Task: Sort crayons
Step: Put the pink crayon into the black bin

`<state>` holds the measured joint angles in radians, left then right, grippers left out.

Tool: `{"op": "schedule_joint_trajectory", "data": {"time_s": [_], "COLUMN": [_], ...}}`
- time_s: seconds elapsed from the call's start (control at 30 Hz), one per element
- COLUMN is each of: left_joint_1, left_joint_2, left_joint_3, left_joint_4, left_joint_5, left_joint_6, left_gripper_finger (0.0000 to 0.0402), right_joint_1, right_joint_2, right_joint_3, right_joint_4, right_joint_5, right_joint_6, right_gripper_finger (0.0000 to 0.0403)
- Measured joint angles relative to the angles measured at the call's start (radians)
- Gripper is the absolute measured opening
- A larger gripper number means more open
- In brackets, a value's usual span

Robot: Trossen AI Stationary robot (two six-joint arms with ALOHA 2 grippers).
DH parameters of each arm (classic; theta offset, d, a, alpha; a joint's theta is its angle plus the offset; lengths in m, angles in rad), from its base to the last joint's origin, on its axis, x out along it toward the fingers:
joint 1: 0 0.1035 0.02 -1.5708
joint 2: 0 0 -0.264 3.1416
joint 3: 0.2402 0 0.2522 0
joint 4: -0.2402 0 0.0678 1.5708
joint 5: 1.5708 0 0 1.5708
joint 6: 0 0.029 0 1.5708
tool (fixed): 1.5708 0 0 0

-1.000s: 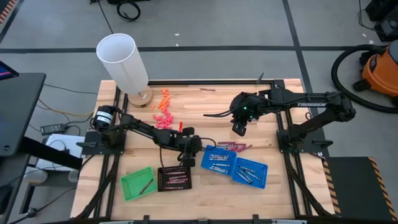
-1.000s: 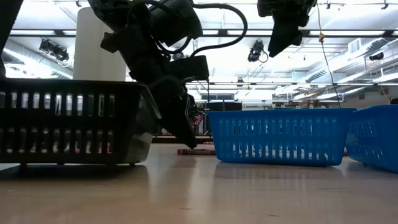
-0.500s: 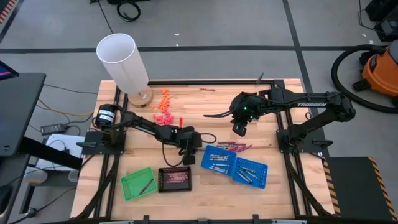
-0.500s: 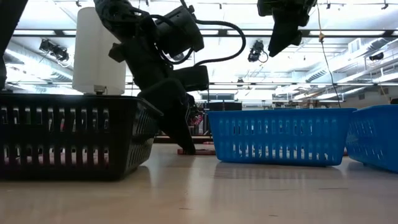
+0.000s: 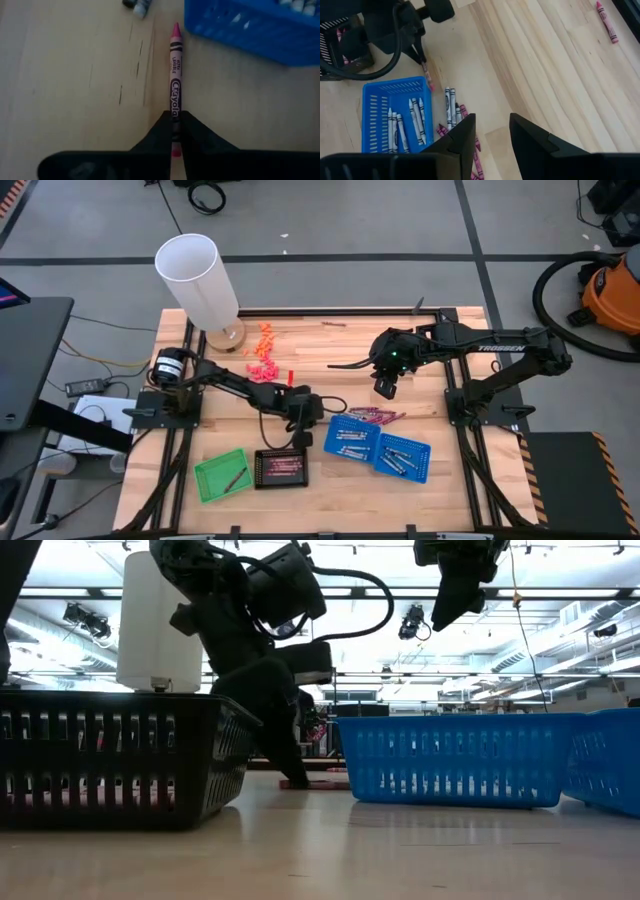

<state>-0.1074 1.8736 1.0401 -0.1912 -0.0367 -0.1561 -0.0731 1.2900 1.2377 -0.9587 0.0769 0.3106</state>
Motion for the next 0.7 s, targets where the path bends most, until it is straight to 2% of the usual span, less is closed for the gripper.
{"op": "schedule_joint_trajectory", "data": {"time_s": [0.27, 0.63, 0.7], "left_joint_1": [-0.003, -0.015, -0.034], "left_joint_2": [-0.139, -0.275, -0.299], "left_joint_3": [-0.003, 0.000, 0.000], "left_joint_4": [-0.120, -0.209, -0.227], "left_joint_5": [-0.074, -0.075, -0.049], "left_joint_6": [-0.015, -0.034, -0.052], "left_gripper_finger": [0.0019, 0.0019, 0.0019], "right_joint_1": [-0.001, -0.014, -0.014], "right_joint_2": [0.000, 0.000, 0.000], "right_joint_3": [0.000, 0.000, 0.000], "right_joint_4": [0.003, 0.058, 0.065], "right_joint_5": [0.008, 0.038, 0.038], "right_joint_6": [-0.006, -0.019, -0.018], "right_gripper_finger": [0.0128, 0.0128, 0.0128]}}
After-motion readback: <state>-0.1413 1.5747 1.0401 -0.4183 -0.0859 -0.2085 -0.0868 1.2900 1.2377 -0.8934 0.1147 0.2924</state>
